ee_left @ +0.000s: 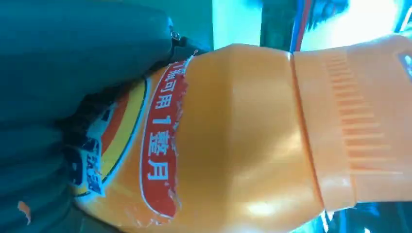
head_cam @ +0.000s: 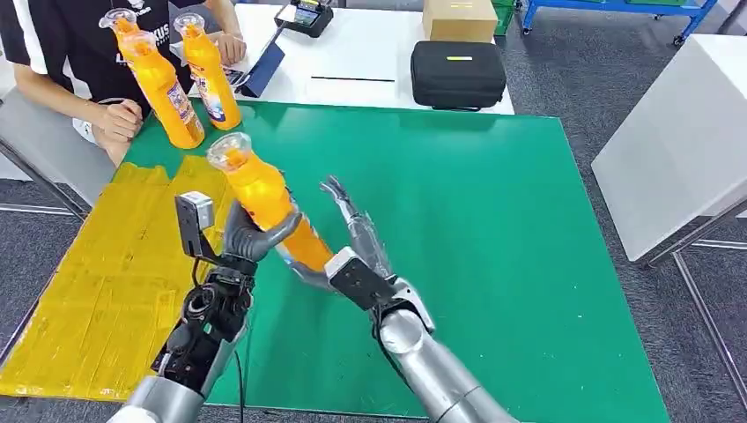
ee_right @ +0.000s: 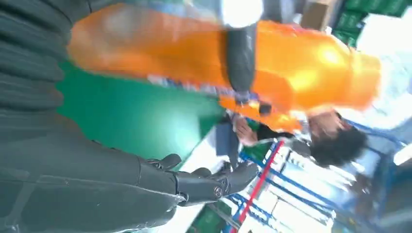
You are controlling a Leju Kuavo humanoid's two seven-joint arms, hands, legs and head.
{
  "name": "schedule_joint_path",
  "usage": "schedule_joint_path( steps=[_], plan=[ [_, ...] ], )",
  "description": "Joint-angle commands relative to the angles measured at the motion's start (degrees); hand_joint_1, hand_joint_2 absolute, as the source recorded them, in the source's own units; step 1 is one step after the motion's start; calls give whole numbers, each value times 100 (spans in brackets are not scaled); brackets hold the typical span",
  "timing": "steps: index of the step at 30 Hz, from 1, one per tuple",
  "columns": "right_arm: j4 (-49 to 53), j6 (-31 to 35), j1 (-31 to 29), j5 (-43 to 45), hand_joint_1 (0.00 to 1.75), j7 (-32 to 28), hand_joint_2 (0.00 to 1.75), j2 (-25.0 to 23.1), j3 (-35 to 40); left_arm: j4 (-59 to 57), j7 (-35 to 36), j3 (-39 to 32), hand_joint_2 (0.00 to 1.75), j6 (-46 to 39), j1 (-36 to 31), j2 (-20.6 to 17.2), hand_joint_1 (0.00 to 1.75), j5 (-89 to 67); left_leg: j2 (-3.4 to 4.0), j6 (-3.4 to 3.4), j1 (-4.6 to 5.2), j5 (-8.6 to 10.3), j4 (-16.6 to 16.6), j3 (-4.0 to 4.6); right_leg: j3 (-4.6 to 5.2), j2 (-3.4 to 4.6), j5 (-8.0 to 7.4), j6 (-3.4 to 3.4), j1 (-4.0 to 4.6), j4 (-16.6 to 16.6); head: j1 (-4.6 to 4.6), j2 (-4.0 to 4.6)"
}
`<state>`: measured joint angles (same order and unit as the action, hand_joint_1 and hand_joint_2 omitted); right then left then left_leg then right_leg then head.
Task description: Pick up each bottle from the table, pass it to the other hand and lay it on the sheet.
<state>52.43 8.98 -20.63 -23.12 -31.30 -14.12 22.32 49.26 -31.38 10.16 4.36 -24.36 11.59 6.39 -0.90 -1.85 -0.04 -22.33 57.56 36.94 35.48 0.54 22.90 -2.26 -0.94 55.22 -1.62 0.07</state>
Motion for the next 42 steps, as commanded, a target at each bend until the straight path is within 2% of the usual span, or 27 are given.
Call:
schedule_joint_path(
  steps=[1, 2, 4, 5, 9, 12, 15, 17, 22, 24, 25, 27, 28, 30, 35, 36, 37, 38, 41, 42],
  plan=[
    [1263, 95, 394, 16, 0, 132, 175, 376, 21, 23, -43, 65, 175, -2304, -183, -240, 175, -1727, 2, 10, -3, -14, 0, -28, -29, -7, 14, 10, 5, 0, 0, 0],
    [1394, 119, 439, 24, 0, 146, 175, 401, 8, -104, 44, 118, 175, -3032, -215, -240, 175, -2392, 8, 12, -2, -21, 1, -39, -38, -4, 20, 13, 5, 3, -2, 0],
    [1607, 194, 494, 94, 0, 136, 175, 455, -38, -439, 121, 149, 175, -3565, -288, -321, 175, -3120, -1, 12, -1, -17, 0, -36, -37, -13, 19, 12, 4, 2, -2, 0],
    [1655, 194, 503, 100, 0, 136, 175, 477, -31, -517, 91, 112, 175, -3556, -309, -314, 175, -3150, -7, 7, -2, -7, -2, -17, -20, -15, 10, 8, 4, -2, 0, 0],
    [1864, 283, 564, 261, 0, 100, 175, 543, -52, -993, 81, -70, 175, -3506, -453, -306, 175, -3785, 9, 12, 2, -22, -1, -49, -47, -6, 22, 13, 1, 1, 0, 0],
    [1941, 294, 589, 273, 0, 97, 175, 566, -60, -1082, 88, -87, 175, -3502, -479, -318, 175, -3889, -3, 10, 0, -12, -4, -31, -32, -12, 15, 10, 2, -2, 0, 0],
    [2154, 356, 662, 332, 0, 128, 175, 566, -143, -1501, 479, 178, 175, -3822, -637, -395, 175, -4817, 8, 13, 0, -22, 0, -44, -42, -3, 21, 13, 3, 2, 0, 0],
    [2334, 372, 730, 346, 0, 146, 175, 557, -216, -1872, 1038, 440, 175, -4217, -751, -453, 175, -5824, 3, 14, -1, -18, -1, -41, -41, -12, 20, 14, 4, 1, 0, 0],
    [2407, 371, 763, 356, 0, 167, 175, 550, -245, -1950, 1108, 454, 175, -4246, -771, -442, 175, -5990, 6, 8, -1, -9, -3, -20, -19, -1, 7, 8, 3, -4, 0, 0],
    [2407, 371, 763, 356, 0, 167, 175, 550, -245, -1950, 1108, 454, 175, -4246, -771, -442, 175, -5990, 11, 13, -1, -25, 1, -48, -45, -2, 23, 13, 4, 1, 0, 0],
    [2407, 371, 763, 356, 0, 167, 175, 550, -245, -1950, 1108, 454, 175, -4246, -771, -442, 175, -5990, 10, 10, -1, -14, -1, -28, -26, -1, 12, 9, 4, -2, -2, 0],
    [2478, 370, 776, 353, 0, 165, 175, 516, -303, -2181, 1623, 597, 175, -4404, -813, -482, 175, -6997, 10, 17, 0, -28, 1, -57, -54, -6, 28, 17, 4, 4, -2, 0],
    [2511, 343, 760, 347, 0, 167, 175, 516, -307, -2285, 1800, 624, 175, -4435, -824, -492, 175, -7264, 6, 11, -1, -16, -1, -34, -32, -5, 15, 11, 4, 0, 0, 0],
    [2534, 303, 691, 347, 0, 185, 175, 514, -323, -2490, 1889, 650, 175, -4395, -839, -498, 175, -7557, 9, 8, 1, -10, -2, -21, -18, 2, 8, 8, 1, -1, 0, 0],
    [2429, 259, 596, 350, 0, 197, 175, 488, -311, -2901, 2392, 759, 175, -4296, -929, -590, 175, -8378, 21, 16, 0, -26, 1, -52, -46, 7, 21, 16, 3, 3, 0, 0],
    [2425, 257, 598, 350, 0, 197, 175, 485, -305, -2940, 2448, 764, 175, -4308, -935, -610, 175, -8496, 16, 11, -1, -14, -1, -27, -23, 7, 10, 11, 4, 0, 0, 0],
    [2415, 249, 593, 345, 0, 196, 175, 484, -293, -3001, 2675, 869, 175, -4307, -951, -656, 175, -8872, 20, 15, 0, -24, 1, -47, -40, 7, 20, 15, 4, 4, 0, 0],
    [2397, 236, 575, 339, 0, 196, 175, 486, -284, -3031, 2790, 918, 175, -4284, -961, -680, 175, -9035, 15, 10, -1, -13, 0, -25, -21, 6, 10, 10, 3, 0, 0, 0],
    [2332, 164, 513, 339, 0, 206, 175, 459, -300, -3098, 3073, 1069, 175, -4202, -927, -754, 175, -9565, 21, 13, -1, -21, 1, -38, -32, 9, 16, 13, 4, 3, 0, 0],
    [2314, 122, 515, 334, 0, 205, 175, 444, -316, -3130, 3220, 1297, 175, -4188, -895, -826, 175, -9639, 17, 9, -2, -11, -2, -21, -17, 9, 6, 8, 3, -2, 0, 0]
  ],
)
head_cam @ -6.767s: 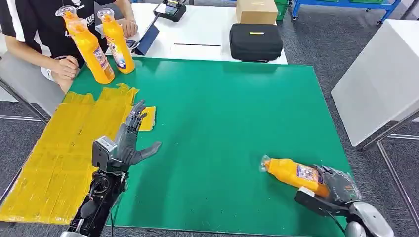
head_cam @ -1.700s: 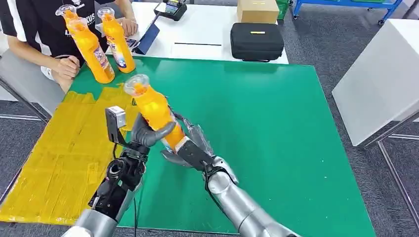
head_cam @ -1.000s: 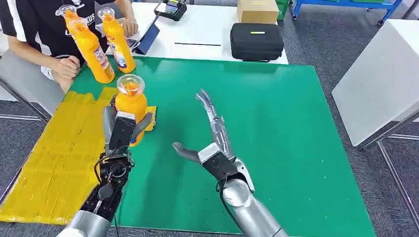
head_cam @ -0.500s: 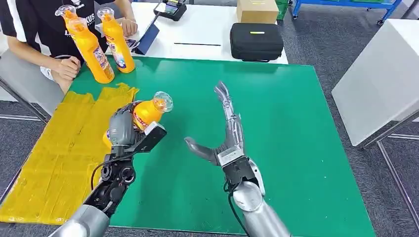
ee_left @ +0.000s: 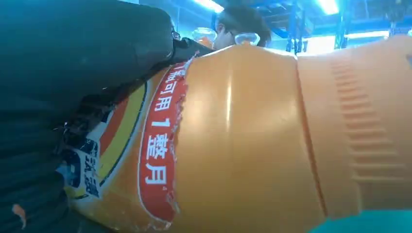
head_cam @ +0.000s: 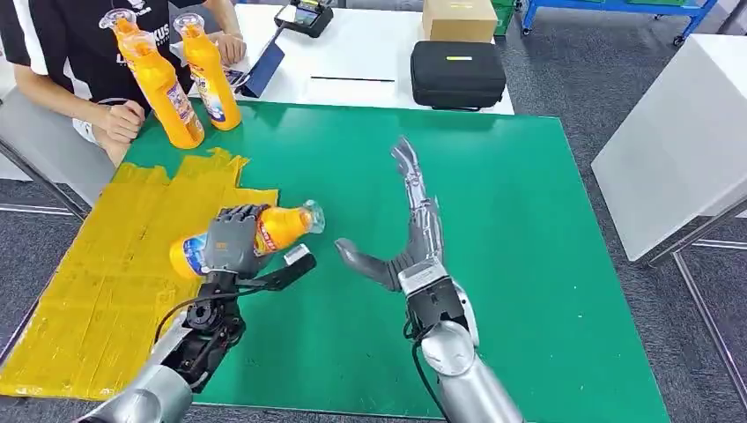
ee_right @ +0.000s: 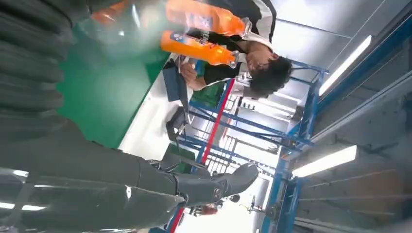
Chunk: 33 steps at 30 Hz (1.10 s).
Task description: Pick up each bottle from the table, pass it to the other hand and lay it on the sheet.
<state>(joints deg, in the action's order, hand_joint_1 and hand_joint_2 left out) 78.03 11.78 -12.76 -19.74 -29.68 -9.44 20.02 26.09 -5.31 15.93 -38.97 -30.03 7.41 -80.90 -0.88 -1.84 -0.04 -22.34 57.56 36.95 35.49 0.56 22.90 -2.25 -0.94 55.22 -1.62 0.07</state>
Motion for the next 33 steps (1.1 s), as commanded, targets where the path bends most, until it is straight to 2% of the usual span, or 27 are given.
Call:
schedule_joint_path(
  steps=[1, 7, 10, 11, 12, 13, 15, 17, 21, 23, 24, 30, 31, 32, 33],
  plan=[
    [-271, -196, -262, -13, 0, 37, 175, -33, -104, -870, 840, 1124, 175, 167, -317, -498, 175, -910, 20, 11, -1, -19, 1, -37, -31, 10, 14, 12, 3, 2, 0, 0],
    [-413, -275, -259, -27, 0, 8, 175, -39, -145, -1090, 1279, 2326, 175, 199, -331, -770, 175, -910, 20, 13, -3, -24, -1, -49, -44, 8, 19, 14, 5, 0, 0, 0],
    [-503, -306, -279, -24, 0, -9, 175, -29, -128, -1155, 1389, 2569, 175, 188, -329, -869, 175, -910, 22, 13, -3, -21, -1, -43, -37, 11, 15, 13, 5, -1, 0, 0],
    [-526, -315, -266, -20, 0, -21, 175, -26, -119, -1159, 1331, 2534, 175, 156, -299, -891, 175, -878, 24, 15, -4, -28, 1, -56, -49, 11, 21, 16, 6, 1, 0, 0],
    [-559, -325, -265, -13, 0, -41, 175, -19, -112, -1172, 1191, 2475, 175, 131, -280, -911, 175, -828, 17, 9, -3, -13, -2, -28, -24, 9, 8, 10, 4, -2, 0, 0],
    [-559, -325, -265, -13, 0, -41, 175, -19, -112, -1172, 1191, 2475, 175, 131, -280, -911, 175, -828, 23, 14, -2, -24, -3, -53, -47, 11, 18, 15, 4, -1, 2, 0],
    [-559, -325, -265, -13, 0, -41, 175, -19, -112, -1172, 1191, 2475, 175, 131, -280, -911, 175, -828, 18, 8, -2, -10, -5, -25, -22, 12, 5, 8, 3, -5, 0, 0],
    [-559, -325, -265, -13, 0, -41, 175, -19, -112, -1172, 1191, 2475, 175, 131, -280, -911, 175, -828, 29, 14, -2, -23, -3, -51, -44, 17, 15, 15, 5, -1, 0, 0],
    [-559, -325, -265, -13, 0, -41, 175, -19, -112, -1172, 1191, 2475, 175, 131, -280, -911, 175, -828, 20, 10, -3, -13, -4, -36, -33, 13, 7, 10, 4, -4, 0, 0],
    [-572, -328, -261, -12, 0, -47, 175, -20, -103, -1192, 1155, 2469, 175, 155, -273, -925, 175, -844, 30, 16, -2, -27, -2, -65, -58, 16, 20, 18, 5, 0, 0, 0],
    [-589, -332, -268, -12, 0, -48, 175, -18, -93, -1222, 1163, 2501, 175, 245, -279, -943, 175, -910, 21, 10, -2, -15, -5, -42, -38, 13, 9, 11, 4, -4, 0, 0],
    [-555, -345, -231, -11, 0, -49, 175, -26, -66, -1264, 1254, 2270, 175, 118, -229, -1017, 175, -910, 22, 9, -1, -11, -6, -42, -38, 15, 6, 9, 2, -4, 0, 0],
    [-535, -341, -217, -16, 0, -42, 175, -30, -70, -1275, 1331, 2210, 175, 104, -230, -1012, 154, -910, 30, 12, -3, -18, -5, -54, -48, 20, 10, 13, 5, -4, 0, 0],
    [-520, -335, -205, -23, 0, -35, 175, -32, -72, -1277, 1416, 2111, 175, 107, -225, -1006, 86, -892, 36, 16, -2, -27, -5, -72, -64, 22, 18, 17, 5, -2, 0, 0],
    [-495, -326, -188, -34, 0, -24, 175, -39, -73, -1292, 1565, 2020, 175, 275, -227, -1002, 0, -894, 29, 13, -3, -17, -6, -56, -50, 19, 9, 13, 4, -4, 0, 0]
  ],
)
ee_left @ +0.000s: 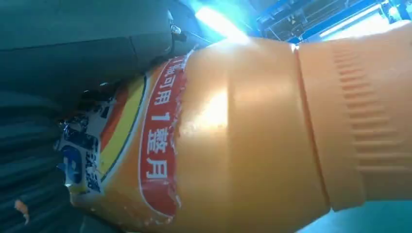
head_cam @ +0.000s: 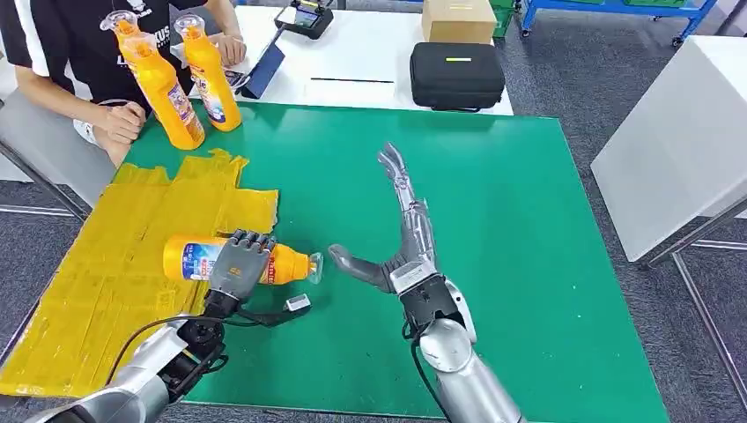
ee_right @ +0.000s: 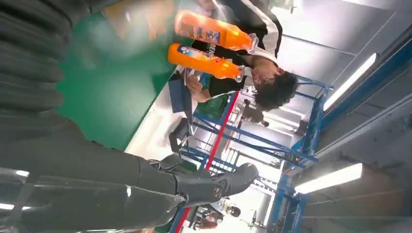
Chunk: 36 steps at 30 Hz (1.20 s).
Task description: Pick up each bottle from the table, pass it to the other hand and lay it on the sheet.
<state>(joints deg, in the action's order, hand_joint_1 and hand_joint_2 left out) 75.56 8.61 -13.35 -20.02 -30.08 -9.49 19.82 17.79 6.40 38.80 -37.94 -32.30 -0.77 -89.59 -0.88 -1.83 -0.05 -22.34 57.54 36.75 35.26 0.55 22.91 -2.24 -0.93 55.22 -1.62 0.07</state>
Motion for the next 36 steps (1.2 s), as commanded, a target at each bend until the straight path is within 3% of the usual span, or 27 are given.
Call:
schedule_joint_path(
  steps=[1, 6, 8, 17, 18, 23, 28, 36],
  plan=[
    [-235, -5, -125, -19, 0, 27, 175, -45, -54, -504, 509, -314, 175, 400, -16, -189, 0, 16, 33, 15, -1, -25, -3, -53, -41, 19, 16, 16, 4, -1, 0, 0],
    [-171, 17, -66, -83, 0, 91, 175, -58, -73, -530, 904, -724, 175, 990, 13, -171, 0, 81, 19, 11, -4, -13, -4, -31, -24, 10, 10, 14, 7, -3, 0, 0],
    [-176, 21, -44, -106, 0, 107, 175, -50, -77, -533, 1017, -890, 175, 1280, 31, -158, 0, 158, 30, 18, -3, -28, -4, -63, -50, 15, 24, 22, 8, 0, 0, 0],
    [-122, 40, -36, -169, 0, 154, 175, -62, -90, -520, 1255, -1146, 175, 1657, 41, -130, 0, 184, 26, 22, -2, -22, -9, -75, -61, 15, 16, 26, 7, -5, 0, 0],
    [-118, 39, -42, -174, 0, 163, 175, -65, -93, -526, 1292, -1148, 0, 1702, 38, -130, 0, 166, 32, 25, -1, -27, -9, -85, -66, 18, 19, 29, 7, -4, 0, 0],
    [-96, 36, 5, -195, 0, 189, 175, -79, -159, -401, 1268, -1523, 0, 1648, 6, -54, 0, 181, 25, 27, -1, -25, -10, -94, -76, 11, 21, 31, 8, -4, 0, 0],
    [-165, 34, -4, -203, 0, 185, 175, -56, -191, -282, 487, -2144, 0, 1609, -6, 118, 0, 588, 8, 20, -3, -15, -6, -92, -79, -1, 27, 42, 10, -3, 0, 0],
    [-165, 34, -4, -203, 0, 185, 175, -56, -191, -282, 487, -2144, 0, 1609, -6, 118, 0, 588, 2, 20, -1, -14, -9, -97, -89, -5, 23, 31, 6, -6, 0, 0]
  ],
)
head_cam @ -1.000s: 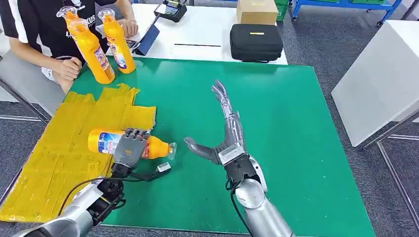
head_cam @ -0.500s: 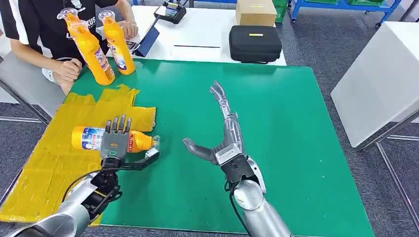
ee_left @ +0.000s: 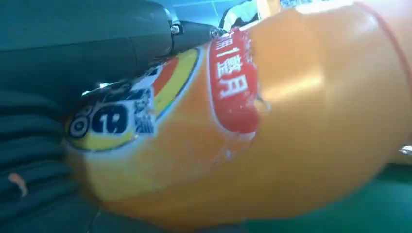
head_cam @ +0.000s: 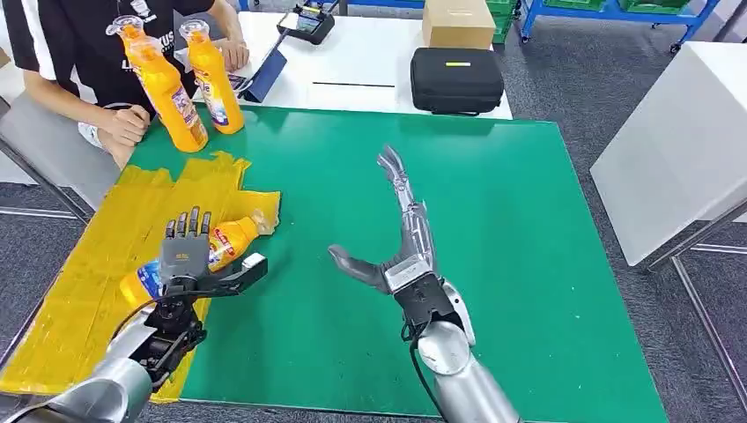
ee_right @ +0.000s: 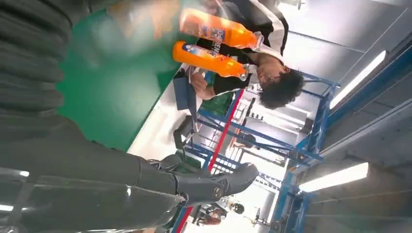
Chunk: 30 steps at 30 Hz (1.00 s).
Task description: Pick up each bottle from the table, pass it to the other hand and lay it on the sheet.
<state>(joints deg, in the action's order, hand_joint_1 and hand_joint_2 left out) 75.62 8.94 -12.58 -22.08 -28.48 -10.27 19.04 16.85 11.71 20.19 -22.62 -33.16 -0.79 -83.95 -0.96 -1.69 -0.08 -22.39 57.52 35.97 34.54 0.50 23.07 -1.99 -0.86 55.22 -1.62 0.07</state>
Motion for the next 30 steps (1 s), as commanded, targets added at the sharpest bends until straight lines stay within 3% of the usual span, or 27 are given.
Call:
schedule_joint_path(
  steps=[1, 9, 10, 12, 30],
  plan=[
    [-171, 1, -81, 3, 0, 25, 175, 22, -112, -188, -44, -284, 0, 76, 81, 120, 0, 24, 16, 9, 2, -15, -5, -22, -19, 4, 12, 9, 0, -5, 0, 0],
    [-171, 1, -81, 3, 0, 25, 175, 22, -112, -188, -44, -284, 0, 76, 81, 120, 0, 24, 14, 15, 1, -19, -3, -18, -15, 2, 14, 13, 2, -1, 0, 0],
    [-199, 19, -104, -1, 0, 20, 175, 21, -125, -168, -553, -651, 0, 165, 111, 205, 0, 374, 11, 13, 1, -15, -3, -11, -8, 1, 11, 10, 2, -2, 0, 0],
    [-237, 28, -125, 2, 0, 14, 175, 34, -137, -147, -806, -711, 0, 256, 142, 279, 0, 419, 21, 20, 1, -26, -1, -27, -20, 3, 20, 18, 4, 1, 0, 0],
    [-259, 147, 10, 80, 0, -75, 175, 55, -261, 364, -1598, -1365, 0, -460, 222, 639, 0, 187, -20, 9, 1, -14, -3, -16, -24, -36, 21, 12, 1, -5, 0, 0]
  ],
)
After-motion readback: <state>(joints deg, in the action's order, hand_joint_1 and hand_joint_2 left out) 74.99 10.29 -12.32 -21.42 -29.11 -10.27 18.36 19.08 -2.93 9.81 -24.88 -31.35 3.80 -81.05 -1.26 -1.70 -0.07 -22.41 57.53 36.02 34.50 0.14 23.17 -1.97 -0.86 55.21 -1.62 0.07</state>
